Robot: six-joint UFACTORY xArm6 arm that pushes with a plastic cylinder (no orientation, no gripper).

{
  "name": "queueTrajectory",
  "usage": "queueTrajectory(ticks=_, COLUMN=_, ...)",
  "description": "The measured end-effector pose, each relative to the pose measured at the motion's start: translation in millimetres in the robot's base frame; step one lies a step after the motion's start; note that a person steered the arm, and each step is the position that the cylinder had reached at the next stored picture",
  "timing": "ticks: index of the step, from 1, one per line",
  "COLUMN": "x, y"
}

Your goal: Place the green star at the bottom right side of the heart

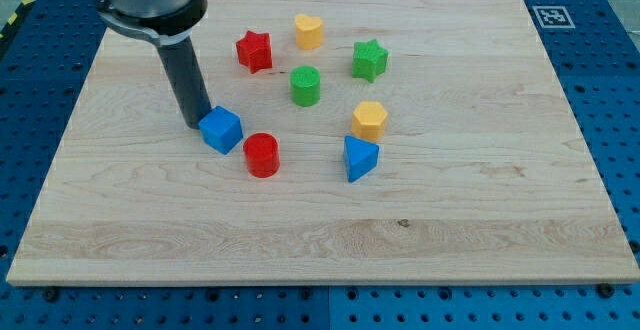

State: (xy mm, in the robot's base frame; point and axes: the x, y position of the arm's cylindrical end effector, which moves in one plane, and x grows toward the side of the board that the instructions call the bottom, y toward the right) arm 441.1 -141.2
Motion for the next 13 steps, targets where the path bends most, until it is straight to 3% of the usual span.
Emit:
queueTrajectory(ticks=2, x=2, y=10)
queueTrajectory(ticks=3, x=-17, y=-18)
queueTrajectory(ticks=5, x=-85, y=-54)
queueTrajectory(ticks=7, x=-175, y=-36)
queueTrajectory(ticks=8, x=-208, y=0)
queueTrajectory(ticks=10, x=-226, y=123)
queueTrajectory(ticks=13, x=-170, y=299)
